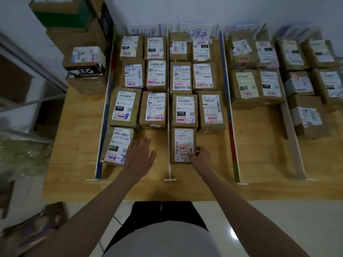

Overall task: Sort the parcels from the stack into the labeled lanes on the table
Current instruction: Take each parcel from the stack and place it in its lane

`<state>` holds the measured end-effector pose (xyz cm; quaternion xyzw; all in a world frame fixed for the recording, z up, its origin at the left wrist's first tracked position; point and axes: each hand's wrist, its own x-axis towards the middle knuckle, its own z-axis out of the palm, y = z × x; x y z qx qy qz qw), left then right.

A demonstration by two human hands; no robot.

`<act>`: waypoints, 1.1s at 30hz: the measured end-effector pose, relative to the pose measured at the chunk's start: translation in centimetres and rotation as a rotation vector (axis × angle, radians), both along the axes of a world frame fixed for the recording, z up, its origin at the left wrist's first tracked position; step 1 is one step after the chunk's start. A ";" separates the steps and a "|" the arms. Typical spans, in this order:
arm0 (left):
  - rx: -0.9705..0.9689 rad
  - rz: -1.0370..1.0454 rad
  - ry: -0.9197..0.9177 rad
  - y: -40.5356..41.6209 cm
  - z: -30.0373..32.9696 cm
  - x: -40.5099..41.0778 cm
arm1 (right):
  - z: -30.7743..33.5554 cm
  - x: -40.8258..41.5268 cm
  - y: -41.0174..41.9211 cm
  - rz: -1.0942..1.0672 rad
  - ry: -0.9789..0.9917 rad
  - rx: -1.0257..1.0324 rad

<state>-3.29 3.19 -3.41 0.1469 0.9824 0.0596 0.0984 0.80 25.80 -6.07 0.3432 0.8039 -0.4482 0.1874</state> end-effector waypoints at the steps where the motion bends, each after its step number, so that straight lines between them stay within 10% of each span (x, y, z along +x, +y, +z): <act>1: -0.009 -0.003 0.003 0.1 0.0 0.0 | -0.1 -0.2 0.0 0.006 -0.001 0.000; 18: -0.029 0.045 0.147 -3.2 6.2 -4.1 | 8.1 -4.8 -1.8 0.587 0.454 0.739; 33: -0.112 0.227 0.306 -20.3 11.0 -9.2 | 12.3 -12.5 -17.6 0.591 0.588 0.763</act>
